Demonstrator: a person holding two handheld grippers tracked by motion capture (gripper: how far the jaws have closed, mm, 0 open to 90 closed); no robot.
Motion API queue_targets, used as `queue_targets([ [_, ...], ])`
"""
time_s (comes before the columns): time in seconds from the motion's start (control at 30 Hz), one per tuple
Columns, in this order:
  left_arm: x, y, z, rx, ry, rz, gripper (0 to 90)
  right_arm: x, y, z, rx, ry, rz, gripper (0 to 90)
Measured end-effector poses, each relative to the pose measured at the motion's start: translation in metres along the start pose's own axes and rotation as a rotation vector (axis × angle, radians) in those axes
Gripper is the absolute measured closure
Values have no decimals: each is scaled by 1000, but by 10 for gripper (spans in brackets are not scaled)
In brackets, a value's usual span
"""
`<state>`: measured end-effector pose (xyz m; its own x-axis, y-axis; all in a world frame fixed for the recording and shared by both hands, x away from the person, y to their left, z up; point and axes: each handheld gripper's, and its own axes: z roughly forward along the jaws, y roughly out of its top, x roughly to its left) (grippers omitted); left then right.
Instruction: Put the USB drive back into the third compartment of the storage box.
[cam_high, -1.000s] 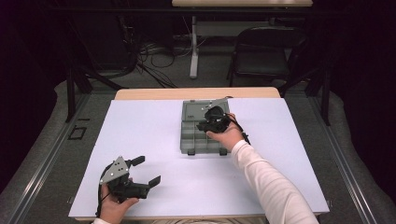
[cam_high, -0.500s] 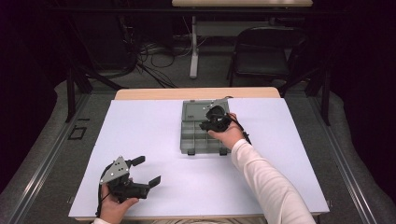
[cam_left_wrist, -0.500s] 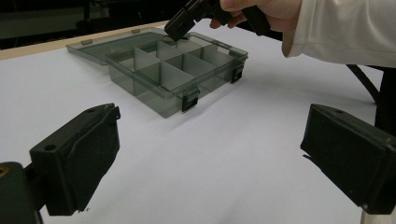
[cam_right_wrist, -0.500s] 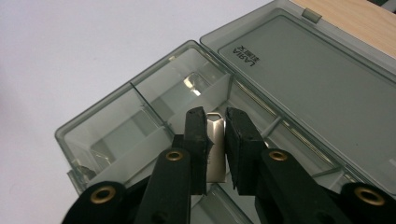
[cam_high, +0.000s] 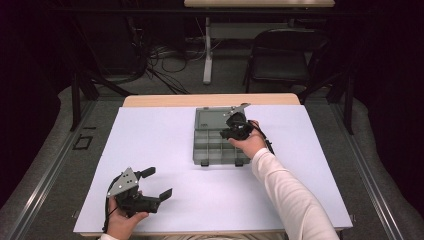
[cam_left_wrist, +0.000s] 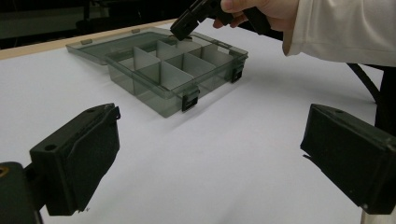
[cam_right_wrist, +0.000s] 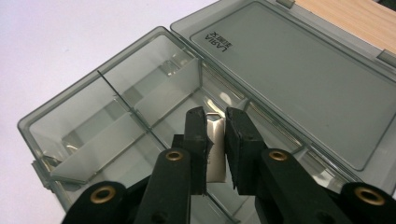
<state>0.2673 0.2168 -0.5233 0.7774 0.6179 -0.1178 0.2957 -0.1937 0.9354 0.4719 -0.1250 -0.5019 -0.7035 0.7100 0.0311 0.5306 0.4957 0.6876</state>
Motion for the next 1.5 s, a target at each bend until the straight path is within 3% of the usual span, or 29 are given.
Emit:
queue_targets([
  [0.57,0,0,0,0,-4,0,39,-10,-7,1,22,-24,20,794],
  [1.0,4,-1,3,6,5,-13,39,-14,-13,0,15,-15,42,761],
  [1.33,6,-1,6,12,17,-20,39,-14,-12,-7,-22,4,63,580],
  [1.5,5,0,9,14,14,-18,39,-9,-12,-15,-60,-14,39,511],
])
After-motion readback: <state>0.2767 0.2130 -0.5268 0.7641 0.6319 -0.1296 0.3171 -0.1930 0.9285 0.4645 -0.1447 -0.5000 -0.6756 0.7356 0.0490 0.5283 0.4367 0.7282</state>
